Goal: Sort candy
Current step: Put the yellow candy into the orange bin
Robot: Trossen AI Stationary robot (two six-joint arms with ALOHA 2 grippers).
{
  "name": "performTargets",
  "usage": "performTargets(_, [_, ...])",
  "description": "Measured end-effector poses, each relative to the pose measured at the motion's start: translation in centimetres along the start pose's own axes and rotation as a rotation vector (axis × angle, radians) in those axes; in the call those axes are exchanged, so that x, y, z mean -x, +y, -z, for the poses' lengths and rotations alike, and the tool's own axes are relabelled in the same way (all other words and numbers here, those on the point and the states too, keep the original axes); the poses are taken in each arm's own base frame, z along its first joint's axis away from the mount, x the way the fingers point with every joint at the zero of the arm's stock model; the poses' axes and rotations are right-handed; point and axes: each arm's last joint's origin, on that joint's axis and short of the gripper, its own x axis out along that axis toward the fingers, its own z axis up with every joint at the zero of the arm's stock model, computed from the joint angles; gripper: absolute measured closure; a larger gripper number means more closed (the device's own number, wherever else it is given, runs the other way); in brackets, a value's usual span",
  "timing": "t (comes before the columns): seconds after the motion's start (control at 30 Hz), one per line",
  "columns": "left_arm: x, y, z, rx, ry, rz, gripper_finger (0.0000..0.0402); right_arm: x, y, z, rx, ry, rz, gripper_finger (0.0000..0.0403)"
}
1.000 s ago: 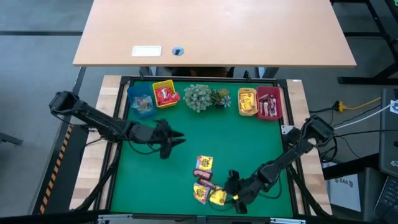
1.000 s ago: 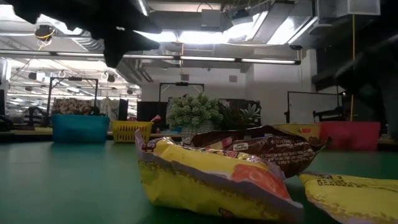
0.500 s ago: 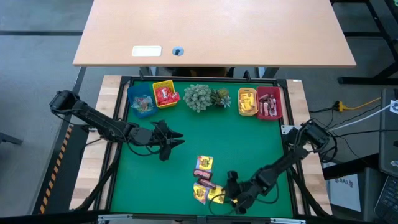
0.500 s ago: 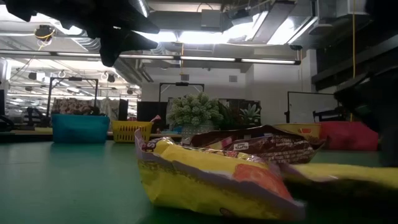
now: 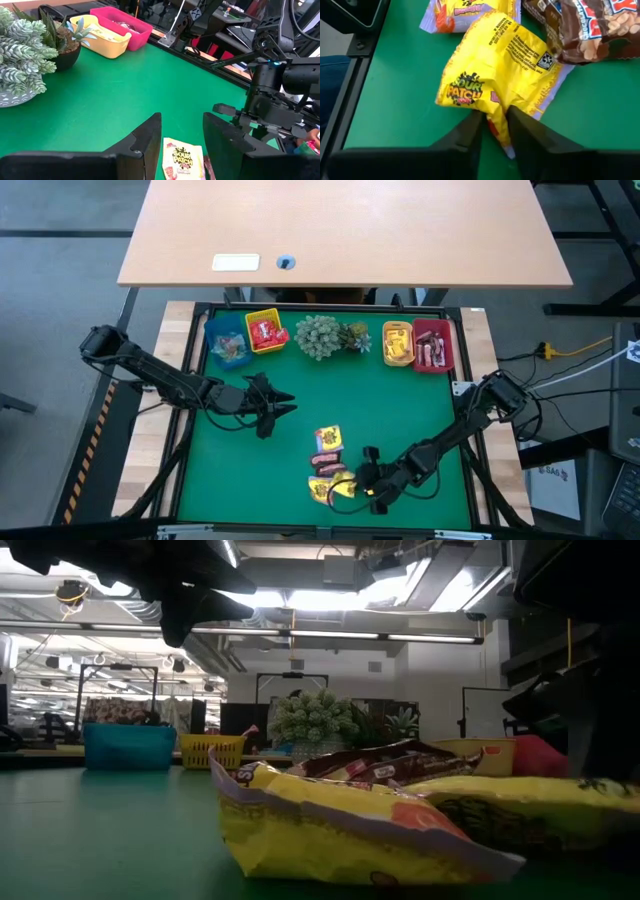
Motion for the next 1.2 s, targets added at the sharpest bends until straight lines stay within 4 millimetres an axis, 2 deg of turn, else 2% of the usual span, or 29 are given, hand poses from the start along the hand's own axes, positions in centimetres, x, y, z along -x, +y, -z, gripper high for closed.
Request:
performTargets(0.23, [0.0, 0.0, 0.0, 0.000, 0.000, 0.000, 0.0270, 1.0, 0.0, -0.4, -0.008, 0.005, -0.014, 0.0390])
performTargets(0.5, [0.3, -0.8, 0.6, -0.013, 0.017, 0.038, 0.0270, 5.3, -0.2, -1.8, -0.006, 0.010, -0.007, 0.0378])
performTargets(0.77, [-1.2, -3.1, 3.6, -0.013, 0.017, 0.135, 0.0270, 11.5, -1.4, -3.3, -0.008, -0.037, 0.052, 0.0397])
performTargets(0.97, [-3.0, -5.3, 6.8, 0.002, 0.002, 0.219, 0.0270, 16.7, -4.0, -3.7, -0.023, -0.129, 0.251, 0.0381])
performTargets(1.2, [-6.8, -9.8, 8.7, -0.108, 0.008, 0.263, 0.0270, 20.6, -9.9, -4.1, -0.201, -0.140, 0.524, 0.0378])
